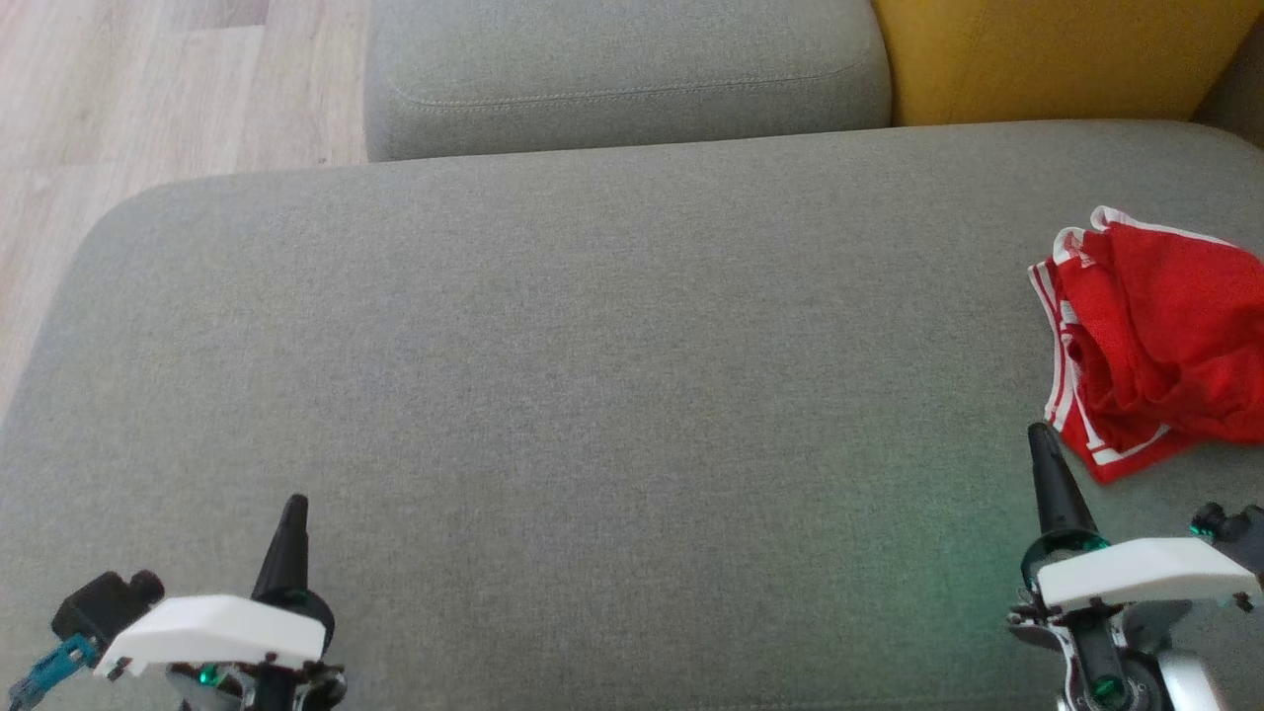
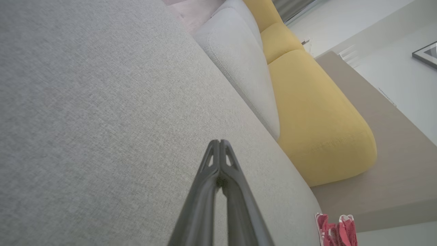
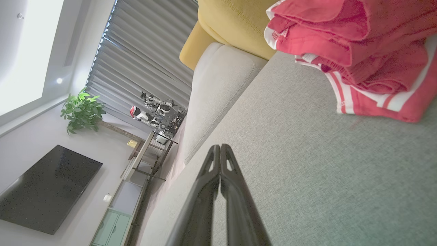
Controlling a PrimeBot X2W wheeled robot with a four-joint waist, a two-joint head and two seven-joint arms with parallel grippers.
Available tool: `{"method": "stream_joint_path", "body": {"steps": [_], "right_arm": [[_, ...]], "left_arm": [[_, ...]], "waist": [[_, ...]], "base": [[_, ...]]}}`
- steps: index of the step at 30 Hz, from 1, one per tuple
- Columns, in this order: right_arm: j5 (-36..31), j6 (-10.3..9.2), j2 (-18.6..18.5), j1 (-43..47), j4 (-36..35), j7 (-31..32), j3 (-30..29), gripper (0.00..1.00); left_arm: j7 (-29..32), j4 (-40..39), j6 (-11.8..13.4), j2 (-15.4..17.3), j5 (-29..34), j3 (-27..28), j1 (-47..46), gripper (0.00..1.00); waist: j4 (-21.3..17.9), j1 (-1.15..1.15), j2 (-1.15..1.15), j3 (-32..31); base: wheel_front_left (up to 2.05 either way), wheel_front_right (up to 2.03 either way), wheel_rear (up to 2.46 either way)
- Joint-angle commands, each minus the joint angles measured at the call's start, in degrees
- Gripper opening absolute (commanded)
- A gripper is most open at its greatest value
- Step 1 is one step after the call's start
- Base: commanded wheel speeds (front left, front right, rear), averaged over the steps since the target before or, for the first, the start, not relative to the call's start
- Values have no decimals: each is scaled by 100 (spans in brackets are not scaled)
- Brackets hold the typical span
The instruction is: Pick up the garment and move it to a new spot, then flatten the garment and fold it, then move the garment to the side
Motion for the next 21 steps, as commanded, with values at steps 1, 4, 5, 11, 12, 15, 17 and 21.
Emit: {"method": "stream_joint_path", "body": {"steps": [1, 4, 5, 11, 12, 15, 17, 21], "right_arm": [[175, -3, -109, -323, -160, -11, 20, 0], [377, -3, -111, -340, -136, -7, -1, 0], [445, -3, -111, -346, -127, -5, -8, 0], [849, -4, -112, -381, -78, 3, -49, 0], [917, -4, -113, -387, -70, 5, -57, 0], [1116, -4, -113, -404, -46, 10, -78, 0], [1251, -4, -113, -416, -30, 13, -92, 0], [1519, -4, -114, -440, 3, 19, -121, 0]], "left_arm": [[25, -170, -62, 43, -152, 211, -373, 0], [66, -154, -91, 25, -340, 250, -402, 0], [80, -149, -101, 20, -402, 262, -412, 0], [162, -118, -160, -15, -778, 339, -472, 0], [176, -113, -170, -21, -841, 352, -482, 0], [217, -97, -200, -38, -1026, 390, -511, 0], [244, -87, -219, -49, -1152, 416, -531, 0], [299, -66, -259, -72, -1402, 468, -571, 0]], "waist": [[1, 0, 0, 1], [3, 0, 0, 3], [4, 0, 0, 4], [8, 0, 0, 8], [8, 0, 0, 9], [10, 0, 0, 11], [12, 0, 0, 13], [14, 0, 0, 15]], "base": [[0, 0, 0], [0, 0, 0], [0, 0, 0], [0, 0, 0], [0, 0, 0], [0, 0, 0], [0, 0, 0], [0, 0, 0]]}}
